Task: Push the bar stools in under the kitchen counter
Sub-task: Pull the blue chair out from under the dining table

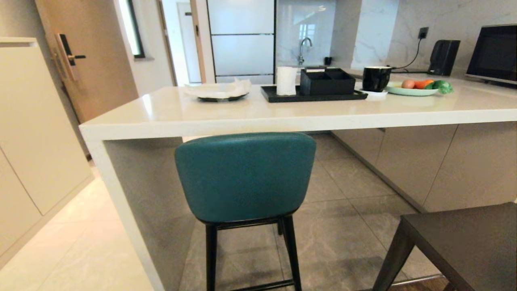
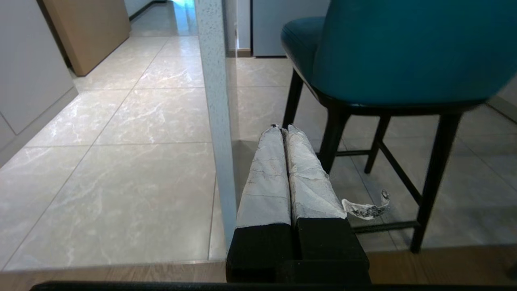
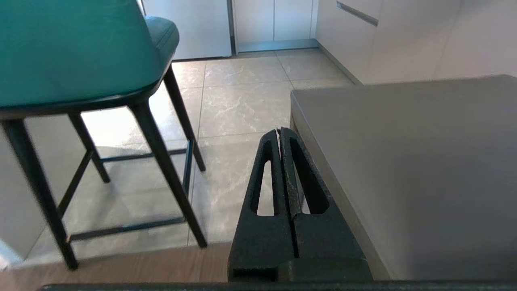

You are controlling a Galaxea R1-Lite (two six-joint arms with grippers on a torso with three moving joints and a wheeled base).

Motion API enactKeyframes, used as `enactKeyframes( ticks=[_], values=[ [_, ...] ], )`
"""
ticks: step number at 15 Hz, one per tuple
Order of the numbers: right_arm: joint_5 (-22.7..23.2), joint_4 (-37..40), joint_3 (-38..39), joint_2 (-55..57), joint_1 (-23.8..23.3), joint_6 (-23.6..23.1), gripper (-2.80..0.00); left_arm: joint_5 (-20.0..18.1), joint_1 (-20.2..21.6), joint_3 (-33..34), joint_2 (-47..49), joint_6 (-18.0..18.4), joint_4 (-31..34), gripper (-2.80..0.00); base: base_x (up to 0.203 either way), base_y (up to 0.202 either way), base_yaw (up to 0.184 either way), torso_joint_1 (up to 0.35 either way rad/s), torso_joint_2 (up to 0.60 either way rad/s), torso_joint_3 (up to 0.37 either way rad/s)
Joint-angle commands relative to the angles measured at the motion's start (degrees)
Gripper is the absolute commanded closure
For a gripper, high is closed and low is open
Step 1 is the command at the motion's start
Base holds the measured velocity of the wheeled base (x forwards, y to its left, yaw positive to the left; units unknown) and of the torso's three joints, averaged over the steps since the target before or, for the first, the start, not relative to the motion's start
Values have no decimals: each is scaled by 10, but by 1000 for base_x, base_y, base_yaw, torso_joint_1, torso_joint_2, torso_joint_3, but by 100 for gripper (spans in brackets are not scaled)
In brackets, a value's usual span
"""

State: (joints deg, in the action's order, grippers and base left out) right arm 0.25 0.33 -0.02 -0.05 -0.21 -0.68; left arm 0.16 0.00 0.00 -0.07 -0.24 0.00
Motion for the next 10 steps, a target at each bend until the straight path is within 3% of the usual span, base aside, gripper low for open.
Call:
enactKeyframes(
  ticks=[1, 8, 10],
  values=[
    [1, 0, 0, 0, 0, 0, 0, 0, 0, 0, 1, 0, 1, 0, 196, 0, 4, 4, 2, 2],
    [1, 0, 0, 0, 0, -1, 0, 0, 0, 0, 1, 0, 1, 0, 189, 0, 3, 3, 3, 4],
    [1, 0, 0, 0, 0, -1, 0, 0, 0, 0, 1, 0, 0, 0, 47, 0, -2, 4, 4, -1]
  ],
)
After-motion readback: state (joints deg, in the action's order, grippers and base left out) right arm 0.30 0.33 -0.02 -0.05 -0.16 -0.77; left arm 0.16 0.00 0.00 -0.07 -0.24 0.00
